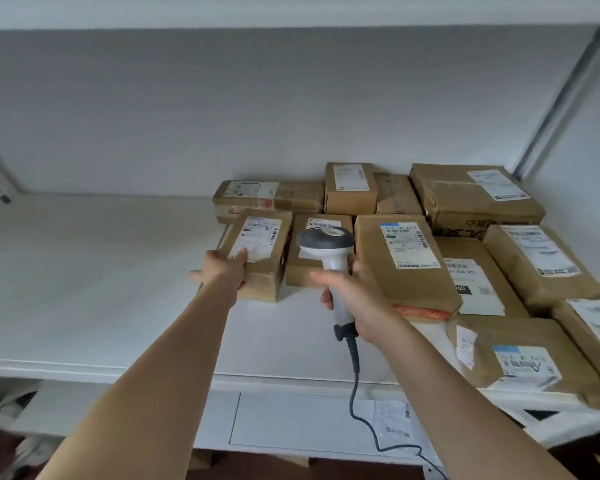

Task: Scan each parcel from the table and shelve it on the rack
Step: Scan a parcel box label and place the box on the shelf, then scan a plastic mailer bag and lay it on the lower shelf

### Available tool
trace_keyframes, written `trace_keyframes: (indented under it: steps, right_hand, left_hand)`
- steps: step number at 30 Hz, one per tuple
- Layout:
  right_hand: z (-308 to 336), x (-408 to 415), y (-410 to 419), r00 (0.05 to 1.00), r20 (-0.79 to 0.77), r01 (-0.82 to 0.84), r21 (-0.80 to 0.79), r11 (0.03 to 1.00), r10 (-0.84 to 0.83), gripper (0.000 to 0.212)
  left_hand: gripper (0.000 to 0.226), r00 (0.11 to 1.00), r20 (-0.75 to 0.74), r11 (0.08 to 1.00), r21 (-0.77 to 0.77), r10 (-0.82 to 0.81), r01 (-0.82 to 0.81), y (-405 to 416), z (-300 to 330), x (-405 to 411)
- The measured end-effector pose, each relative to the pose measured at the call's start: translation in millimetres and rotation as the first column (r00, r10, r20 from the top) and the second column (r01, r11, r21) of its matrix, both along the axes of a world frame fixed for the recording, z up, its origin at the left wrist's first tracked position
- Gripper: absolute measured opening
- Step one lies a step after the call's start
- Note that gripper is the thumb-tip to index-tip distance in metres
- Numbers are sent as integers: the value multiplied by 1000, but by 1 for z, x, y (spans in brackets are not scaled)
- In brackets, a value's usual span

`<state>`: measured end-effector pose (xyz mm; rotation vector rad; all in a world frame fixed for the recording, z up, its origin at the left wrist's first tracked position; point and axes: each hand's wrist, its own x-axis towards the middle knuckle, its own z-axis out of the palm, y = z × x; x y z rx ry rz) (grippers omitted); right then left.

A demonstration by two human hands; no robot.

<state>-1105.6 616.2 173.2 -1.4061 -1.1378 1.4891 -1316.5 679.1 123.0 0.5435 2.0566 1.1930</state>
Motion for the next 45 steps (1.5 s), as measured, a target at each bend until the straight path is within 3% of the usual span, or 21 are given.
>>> trace_keyframes:
  steps: [6, 9, 14, 19, 24, 27, 32, 38, 45]
  right_hand:
    - [-4, 1, -7, 994, -7, 105, 18, 994, -105, 22]
    - [-7, 9, -15, 988, -10, 156, 20, 988, -155, 22]
    - [-5, 35, -37, 975, -41, 219, 47, 974, -218, 27]
    - [12, 88, -81, 961, -103, 267, 116, 957, -256, 17]
    - [16, 189, -150, 921, -101, 388, 139, 911, -376, 31]
    - [16, 267, -209, 873, -136, 484, 144, 863, -467, 29]
    - [7, 387, -312, 737, -108, 675, 137, 725, -667, 30]
    - [-9, 502, -419, 521, -112, 854, 92, 513, -846, 28]
    - [-40, 612, -492, 263, -138, 964, 7, 265, -955, 26]
  left_hand:
    - [79, 996, -73, 993, 102, -59, 67, 11, -3, 30]
    - [83, 999, -21, 983, 178, -37, 40, 7, -14, 41]
    - [42, 995, -24, 968, 235, 95, -87, -14, -9, 70]
    - [10, 994, -107, 900, 434, 9, 38, -38, 25, 138]
    - [21, 962, -182, 784, 557, -205, 273, -90, 47, 267]
    - [26, 909, -211, 661, 631, -358, 407, -133, 47, 360]
    - [28, 778, -222, 530, 621, -587, 577, -212, 33, 510]
    - [29, 582, -216, 395, 549, -784, 736, -299, 11, 663]
    - [13, 358, -217, 246, 415, -908, 876, -355, -19, 815]
